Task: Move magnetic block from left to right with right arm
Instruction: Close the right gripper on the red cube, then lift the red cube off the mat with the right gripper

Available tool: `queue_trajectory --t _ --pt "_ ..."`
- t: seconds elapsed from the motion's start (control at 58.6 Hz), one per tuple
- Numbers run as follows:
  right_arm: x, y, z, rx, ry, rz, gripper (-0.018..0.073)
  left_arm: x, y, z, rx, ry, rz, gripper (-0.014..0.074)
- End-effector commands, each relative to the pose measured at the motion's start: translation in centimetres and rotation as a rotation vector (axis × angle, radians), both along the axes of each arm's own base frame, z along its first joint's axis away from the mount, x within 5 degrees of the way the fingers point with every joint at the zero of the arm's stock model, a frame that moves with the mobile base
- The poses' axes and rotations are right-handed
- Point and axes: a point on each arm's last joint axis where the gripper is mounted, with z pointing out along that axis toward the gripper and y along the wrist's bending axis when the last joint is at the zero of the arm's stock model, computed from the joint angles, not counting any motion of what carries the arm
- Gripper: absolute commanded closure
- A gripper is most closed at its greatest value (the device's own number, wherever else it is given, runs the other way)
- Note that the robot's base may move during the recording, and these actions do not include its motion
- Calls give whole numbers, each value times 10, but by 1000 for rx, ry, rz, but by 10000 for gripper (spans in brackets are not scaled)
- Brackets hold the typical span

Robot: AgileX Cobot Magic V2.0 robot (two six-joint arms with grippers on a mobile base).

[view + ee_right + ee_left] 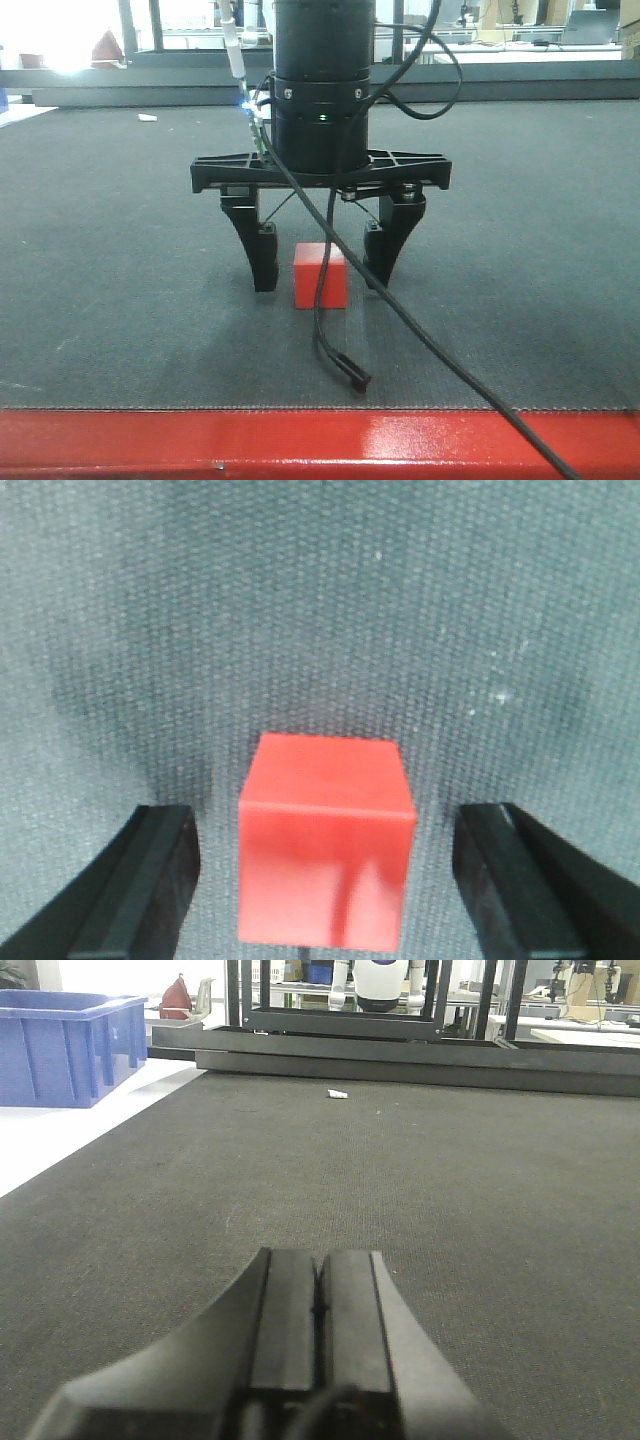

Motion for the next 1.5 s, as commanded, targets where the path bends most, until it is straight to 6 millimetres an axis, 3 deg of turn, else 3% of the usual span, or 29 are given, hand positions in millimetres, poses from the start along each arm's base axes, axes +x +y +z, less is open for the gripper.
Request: queue_trajectory --t 0.0,0.137,0.205,0.376,0.461,0.632,0.768,0.922,1.127,1.28,1.485 --pt "-2 -3 31 54 -64 -5 -62 -1 0 5 -5 -82 -2 713" --pt "-2 -3 31 56 -62 -18 -58 -1 0 5 -5 -82 -2 713" --pt "-2 -3 31 56 -62 -21 -14 -1 0 5 -5 -82 -2 713" --pt "-2 -3 31 58 -64 -21 281 -1 0 5 -5 -82 -2 713" --pt "-2 -3 31 57 -62 -19 351 -1 0 5 -5 -82 -2 713" --pt "-5 -5 41 60 -73 -16 368 -1 0 5 -5 -82 -2 713" --pt "-12 -13 62 58 -110 1 368 -1 0 5 -5 -82 -2 713" --pt "-20 -27 89 26 -205 145 368 -1 0 5 -5 -82 -2 713" --pt "-43 -64 123 68 -354 217 368 -1 0 5 -5 -82 -2 713" --pt "-60 -104 130 109 -450 161 368 -1 0 5 -5 -82 -2 713" --pt "-81 -175 131 110 -603 53 368 -1 0 5 -5 -82 -2 713"
